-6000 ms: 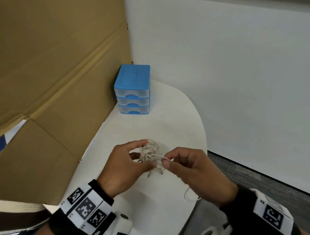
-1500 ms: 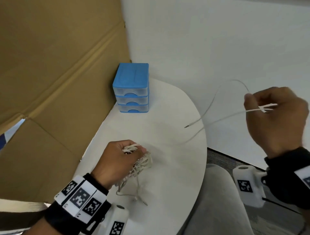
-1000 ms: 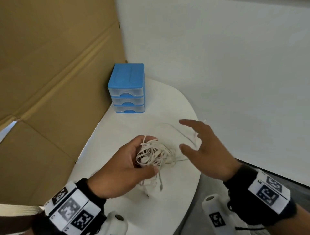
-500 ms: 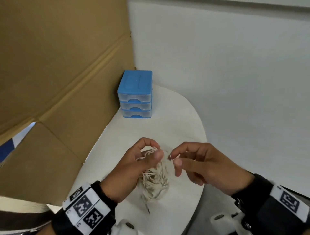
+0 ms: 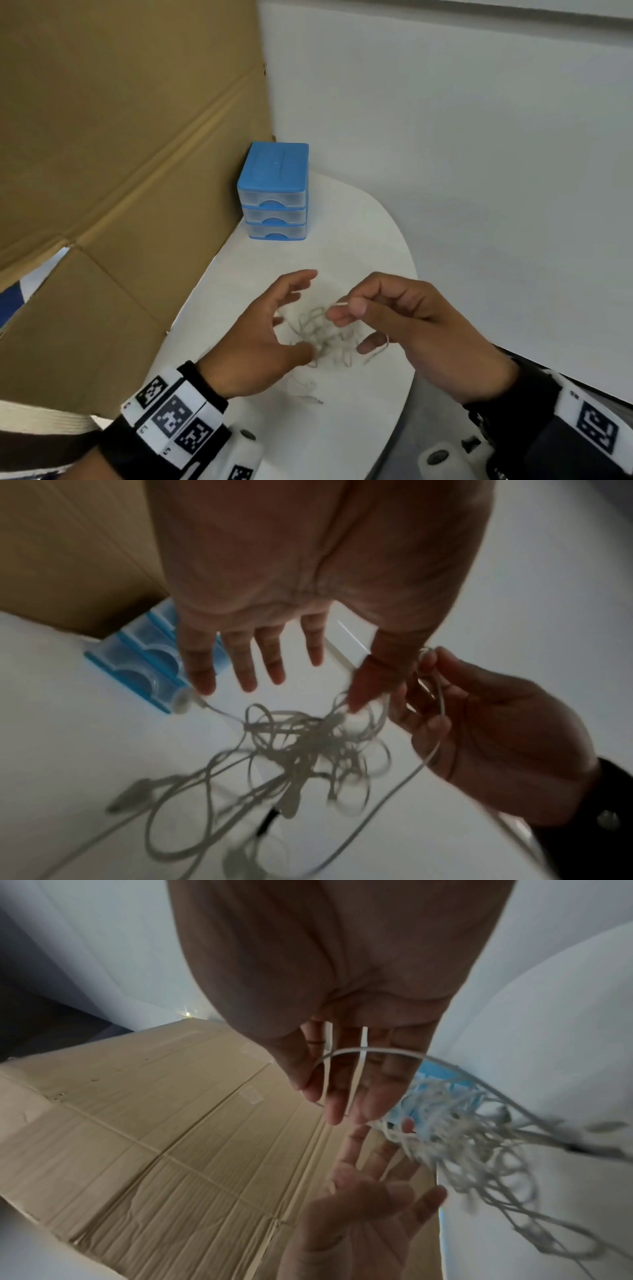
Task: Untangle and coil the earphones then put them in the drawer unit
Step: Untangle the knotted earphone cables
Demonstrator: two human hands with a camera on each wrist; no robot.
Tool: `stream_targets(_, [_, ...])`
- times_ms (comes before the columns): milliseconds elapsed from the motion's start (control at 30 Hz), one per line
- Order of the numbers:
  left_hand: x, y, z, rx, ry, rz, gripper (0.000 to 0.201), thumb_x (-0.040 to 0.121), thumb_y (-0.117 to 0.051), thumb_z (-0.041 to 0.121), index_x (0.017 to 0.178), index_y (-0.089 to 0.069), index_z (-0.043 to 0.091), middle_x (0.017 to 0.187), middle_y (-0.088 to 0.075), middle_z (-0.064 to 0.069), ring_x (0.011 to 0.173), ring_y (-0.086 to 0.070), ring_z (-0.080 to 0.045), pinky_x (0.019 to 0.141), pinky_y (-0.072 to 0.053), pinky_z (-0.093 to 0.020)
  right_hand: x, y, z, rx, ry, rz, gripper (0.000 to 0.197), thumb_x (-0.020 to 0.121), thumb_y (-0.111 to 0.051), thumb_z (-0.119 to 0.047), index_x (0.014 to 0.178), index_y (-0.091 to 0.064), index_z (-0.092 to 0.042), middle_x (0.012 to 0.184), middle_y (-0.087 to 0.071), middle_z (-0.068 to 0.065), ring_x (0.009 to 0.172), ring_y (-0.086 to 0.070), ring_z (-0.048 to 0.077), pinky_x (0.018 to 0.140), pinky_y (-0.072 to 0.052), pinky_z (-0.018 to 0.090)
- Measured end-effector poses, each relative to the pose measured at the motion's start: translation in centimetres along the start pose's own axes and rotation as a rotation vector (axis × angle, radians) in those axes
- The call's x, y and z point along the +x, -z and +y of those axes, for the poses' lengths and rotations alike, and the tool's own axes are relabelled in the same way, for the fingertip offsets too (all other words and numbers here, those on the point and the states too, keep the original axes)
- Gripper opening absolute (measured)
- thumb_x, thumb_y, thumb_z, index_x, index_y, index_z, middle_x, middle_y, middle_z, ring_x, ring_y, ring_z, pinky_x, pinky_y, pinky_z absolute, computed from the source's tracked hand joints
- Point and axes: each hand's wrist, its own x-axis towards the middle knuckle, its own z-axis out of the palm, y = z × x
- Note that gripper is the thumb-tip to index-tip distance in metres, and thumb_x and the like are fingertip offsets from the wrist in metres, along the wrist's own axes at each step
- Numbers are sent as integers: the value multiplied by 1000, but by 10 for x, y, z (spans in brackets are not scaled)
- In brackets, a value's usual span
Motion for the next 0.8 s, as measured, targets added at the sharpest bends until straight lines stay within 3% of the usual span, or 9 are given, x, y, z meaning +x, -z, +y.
stream_targets(100, [-1,-13,3,-261,87,3,69,57,-84,43,120,-56,49,121,-62,15,98,-67,-8,81,-55,-28,0,1,7,-142,68,6,13,92,-64,-16,87,-74,-9,86,-73,8,86,-66,28,78,-51,35])
stream_targets(200, [-3,-25,5,-84,-10,24,18,79,-77,34,96,-72,33,98,-73,8,72,-64,-7,65,-50,-23,2,3,11,-159,80,63,12,91,-65,-15,85,-75,-10,82,-72,8,78,-61,18,77,-49,28])
stream_targets(267, [-8,-32,-3,103,-30,-2,4,84,-73,30,89,-72,30,92,-72,18,68,-59,-1,64,-45,-14,3,5,6,-71,93,113,13,87,-64,-19,84,-74,-10,82,-73,7,78,-62,13,76,-49,24])
stream_targets(400, [-9,-35,-20,252,-18,115,16,80,-77,26,93,-69,32,94,-68,20,75,-58,3,70,-40,-6,-1,13,-16,166,160,156,12,87,-59,-19,84,-68,-11,96,-75,12,97,-69,21,80,-56,31])
stream_targets(500, [-3,-28,-20,237,-43,248,30,77,-79,18,101,-68,33,101,-63,18,74,-58,-2,69,-40,-4,-5,14,-28,216,177,178,14,86,-67,-22,85,-63,-8,100,-74,16,102,-69,26,81,-57,36])
stream_targets(633, [4,-13,-21,228,-40,334,16,84,-73,24,96,-74,35,95,-64,15,65,-57,-11,66,-45,-12,-5,13,-33,325,162,128,16,77,-63,-24,78,-63,-8,99,-72,21,103,-69,32,81,-57,36])
stream_targets(667, [4,-9,-21,255,-46,338,12,86,-70,28,92,-75,37,89,-67,16,64,-57,-9,67,-46,-17,-4,14,-32,363,147,106,13,78,-65,-19,76,-61,-7,91,-71,21,99,-69,34,83,-56,38])
stream_targets(733, [2,-5,-17,352,-64,333,12,87,-66,37,88,-75,45,79,-70,23,67,-56,-2,67,-46,-23,-1,15,-26,418,100,102,13,77,-67,-10,68,-57,-7,66,-58,17,71,-68,34,81,-56,41])
stream_targets(800, [-1,-4,-8,403,-110,335,11,86,-66,42,87,-73,51,77,-68,35,75,-56,-1,68,-45,-22,1,12,-17,304,50,138,17,72,-69,-16,66,-54,-10,53,-39,7,47,-45,21,67,-53,33])
